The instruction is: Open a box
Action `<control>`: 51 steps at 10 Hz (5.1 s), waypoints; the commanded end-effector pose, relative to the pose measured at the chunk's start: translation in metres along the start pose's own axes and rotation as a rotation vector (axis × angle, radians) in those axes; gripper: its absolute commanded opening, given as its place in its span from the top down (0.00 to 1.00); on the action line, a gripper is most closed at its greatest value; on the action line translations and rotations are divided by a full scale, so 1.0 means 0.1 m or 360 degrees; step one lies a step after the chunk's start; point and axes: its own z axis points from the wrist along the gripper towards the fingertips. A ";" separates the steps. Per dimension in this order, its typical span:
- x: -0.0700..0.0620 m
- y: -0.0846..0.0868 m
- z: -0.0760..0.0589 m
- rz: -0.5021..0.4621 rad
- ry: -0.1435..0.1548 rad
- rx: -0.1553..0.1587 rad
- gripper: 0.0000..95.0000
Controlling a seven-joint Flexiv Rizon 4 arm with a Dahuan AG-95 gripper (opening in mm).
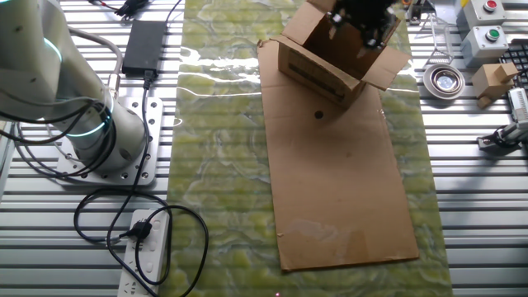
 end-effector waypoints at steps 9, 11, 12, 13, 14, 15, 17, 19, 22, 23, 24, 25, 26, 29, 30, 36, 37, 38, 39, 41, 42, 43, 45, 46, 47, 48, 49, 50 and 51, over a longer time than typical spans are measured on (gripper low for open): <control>-0.04 0.21 0.31 0.0005 -0.0055 0.0080 0.60; -0.05 0.26 0.34 0.0018 -0.0059 0.0080 0.60; -0.05 0.27 0.35 0.0017 -0.0058 0.0078 0.60; -0.04 0.27 0.35 0.0014 -0.0059 0.0075 0.60; -0.04 0.28 0.35 0.0021 -0.0061 0.0071 0.60; -0.04 0.29 0.36 0.0031 -0.0067 0.0064 0.60; -0.02 0.32 0.35 0.0068 -0.0086 0.0023 0.60; -0.02 0.34 0.33 0.0086 -0.0105 -0.0009 0.60; -0.01 0.40 0.32 0.0117 -0.0113 -0.0039 0.60; -0.01 0.43 0.32 0.0124 -0.0116 -0.0046 0.60; 0.00 0.44 0.32 0.0130 -0.0118 -0.0055 0.60; 0.00 0.46 0.32 0.0136 -0.0118 -0.0064 0.60; 0.01 0.47 0.31 0.0142 -0.0119 -0.0074 0.60; 0.01 0.48 0.26 0.0169 -0.0127 -0.0113 0.60; 0.01 0.49 0.23 0.0190 -0.0132 -0.0138 0.60; 0.02 0.57 0.11 0.0289 -0.0166 -0.0240 0.60; 0.01 0.58 0.09 0.0301 -0.0170 -0.0256 0.60; 0.01 0.60 0.06 0.0319 -0.0168 -0.0270 0.60; 0.00 0.62 0.03 0.0334 -0.0164 -0.0278 0.60; -0.02 0.66 -0.02 0.0368 -0.0166 -0.0298 0.60; -0.04 0.68 -0.04 0.0376 -0.0167 -0.0303 0.60; -0.05 0.72 -0.05 0.0395 -0.0170 -0.0308 0.60; -0.07 0.78 -0.03 0.0438 -0.0185 -0.0332 0.60; -0.07 0.79 -0.03 0.0450 -0.0191 -0.0340 0.60; -0.08 0.82 -0.03 0.0472 -0.0197 -0.0354 0.60; -0.08 0.84 -0.03 0.0479 -0.0199 -0.0361 0.60; -0.08 0.86 -0.05 0.0491 -0.0200 -0.0370 0.40; -0.09 0.87 -0.07 0.0497 -0.0198 -0.0374 0.40; -0.09 0.89 -0.08 0.0503 -0.0193 -0.0377 0.40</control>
